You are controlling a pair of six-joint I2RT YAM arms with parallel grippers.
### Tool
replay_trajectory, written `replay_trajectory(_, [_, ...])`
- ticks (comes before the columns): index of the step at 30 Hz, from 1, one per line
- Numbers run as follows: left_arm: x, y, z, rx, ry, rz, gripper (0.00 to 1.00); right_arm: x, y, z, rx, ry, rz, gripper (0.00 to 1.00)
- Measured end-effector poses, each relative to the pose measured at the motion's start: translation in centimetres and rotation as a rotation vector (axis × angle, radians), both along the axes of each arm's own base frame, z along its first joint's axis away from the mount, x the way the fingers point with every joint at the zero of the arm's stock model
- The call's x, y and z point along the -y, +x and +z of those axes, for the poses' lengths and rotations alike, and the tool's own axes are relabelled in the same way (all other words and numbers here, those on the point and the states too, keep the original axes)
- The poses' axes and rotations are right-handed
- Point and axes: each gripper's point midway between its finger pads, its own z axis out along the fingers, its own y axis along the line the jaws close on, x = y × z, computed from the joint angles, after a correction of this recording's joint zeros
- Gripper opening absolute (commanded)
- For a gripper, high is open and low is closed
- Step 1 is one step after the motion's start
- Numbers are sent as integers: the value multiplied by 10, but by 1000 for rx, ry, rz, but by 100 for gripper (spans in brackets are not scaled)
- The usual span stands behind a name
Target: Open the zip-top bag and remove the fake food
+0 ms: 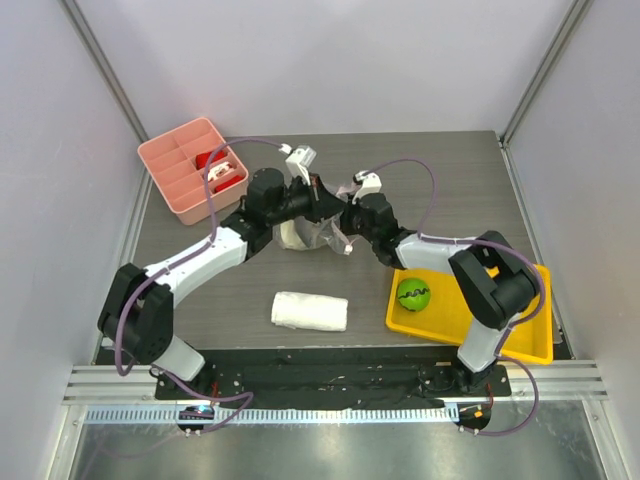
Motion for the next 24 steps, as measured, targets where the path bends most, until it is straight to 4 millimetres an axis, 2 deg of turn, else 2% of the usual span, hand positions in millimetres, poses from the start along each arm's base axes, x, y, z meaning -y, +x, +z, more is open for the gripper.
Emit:
replay_trajectory(2, [6, -1, -6, -20, -13, -14, 0, -3, 4, -11, -25, -5, 7, 57])
replay_trajectory(3, [8, 1, -10, -32, -13, -14, 0, -4, 6, -19, -42, -9, 10, 66])
replay_trajectory(6, [13, 4, -32, -86, 5, -8, 0, -4, 7, -41, -86, -26, 8, 75])
replay_trajectory(10, [13, 9, -59, -146, 32, 24, 0, -3, 8, -76, -141, -70, 4, 77])
replay_trajectory(11, [12, 10, -65, -156, 39, 32, 0, -5, 13, -74, -135, -64, -1, 77])
replay_trajectory(14, [9, 12, -76, -168, 53, 56, 0, -10, 21, -75, -128, -60, -3, 65])
replay_trajectory(15, [8, 12, -77, -169, 56, 61, 0, -10, 21, -75, -126, -60, -3, 50])
replay_trajectory(17, [7, 14, -79, -164, 62, 70, 0, -8, 20, -77, -139, -65, -11, 37])
replay_trajectory(18, [6, 15, -79, -160, 68, 76, 0, -8, 19, -78, -143, -66, -10, 26])
replay_trajectory(20, [4, 15, -82, -154, 86, 81, 0, -6, 16, -76, -161, -75, -11, 12])
replay_trajectory(21, [2, 16, -85, -155, 99, 87, 0, -3, 11, -75, -184, -89, -13, 8])
replay_trajectory(24, [-4, 16, -88, -150, 128, 94, 0, 6, -3, -65, -240, -128, -11, 3])
